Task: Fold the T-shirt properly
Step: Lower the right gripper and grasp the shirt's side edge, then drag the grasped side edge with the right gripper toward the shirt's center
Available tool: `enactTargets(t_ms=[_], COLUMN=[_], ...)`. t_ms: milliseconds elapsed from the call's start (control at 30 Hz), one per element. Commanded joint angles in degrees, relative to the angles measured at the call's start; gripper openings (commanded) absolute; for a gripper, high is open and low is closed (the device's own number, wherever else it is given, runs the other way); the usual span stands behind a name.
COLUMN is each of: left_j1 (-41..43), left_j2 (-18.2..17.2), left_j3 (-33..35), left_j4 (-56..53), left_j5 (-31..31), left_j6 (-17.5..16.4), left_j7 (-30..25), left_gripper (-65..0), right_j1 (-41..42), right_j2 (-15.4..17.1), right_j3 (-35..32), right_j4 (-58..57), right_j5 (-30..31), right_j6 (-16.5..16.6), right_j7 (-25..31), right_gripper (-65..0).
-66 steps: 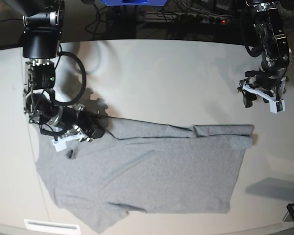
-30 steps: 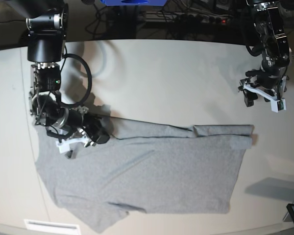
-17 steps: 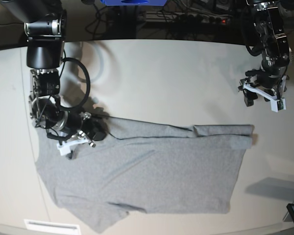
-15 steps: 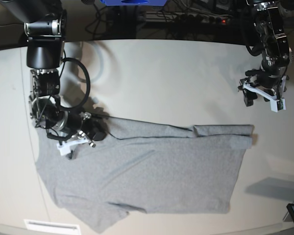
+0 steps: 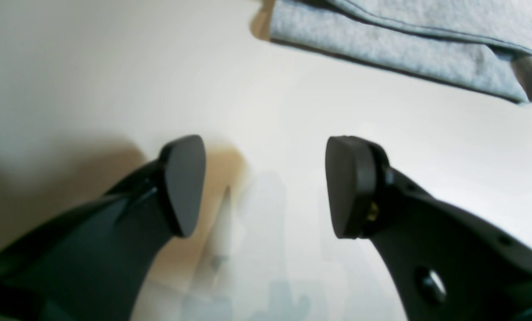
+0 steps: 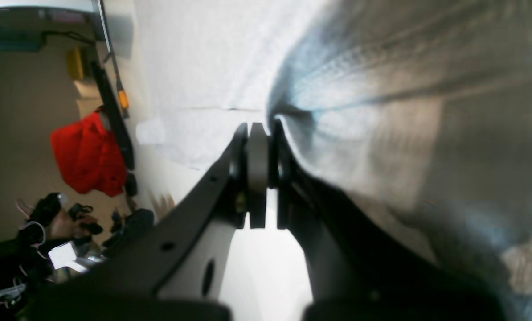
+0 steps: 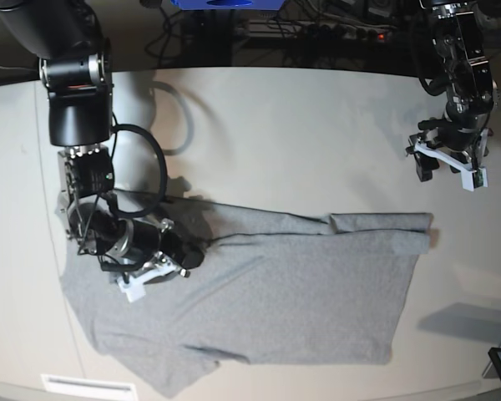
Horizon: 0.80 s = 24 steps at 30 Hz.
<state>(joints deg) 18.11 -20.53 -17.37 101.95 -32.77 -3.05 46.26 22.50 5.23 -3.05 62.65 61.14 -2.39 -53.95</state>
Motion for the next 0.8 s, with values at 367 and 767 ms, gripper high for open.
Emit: enactTargets(t_ms=[367, 767], left_j1=[-0.4, -0.7], left_j2=[-0.9, -0.9], left_j3=[-0.4, -0.4], left_j4=[-0.2, -0.9], left_j5=[0.0, 0.0], left_j6=[0.0, 0.0], left_j7=[-1.2, -1.2], left_gripper=[-23.3, -23.3], right_j1=[7.5, 11.9], right_j2=[0.1, 0.1], right_j3=[0.1, 0.1], right_j4=[-4.8, -11.0], right_j5=[-6.9, -7.3], right_j6=[0.7, 0.9], right_j7=[1.3, 1.6], right_gripper=[-65.0, -65.0])
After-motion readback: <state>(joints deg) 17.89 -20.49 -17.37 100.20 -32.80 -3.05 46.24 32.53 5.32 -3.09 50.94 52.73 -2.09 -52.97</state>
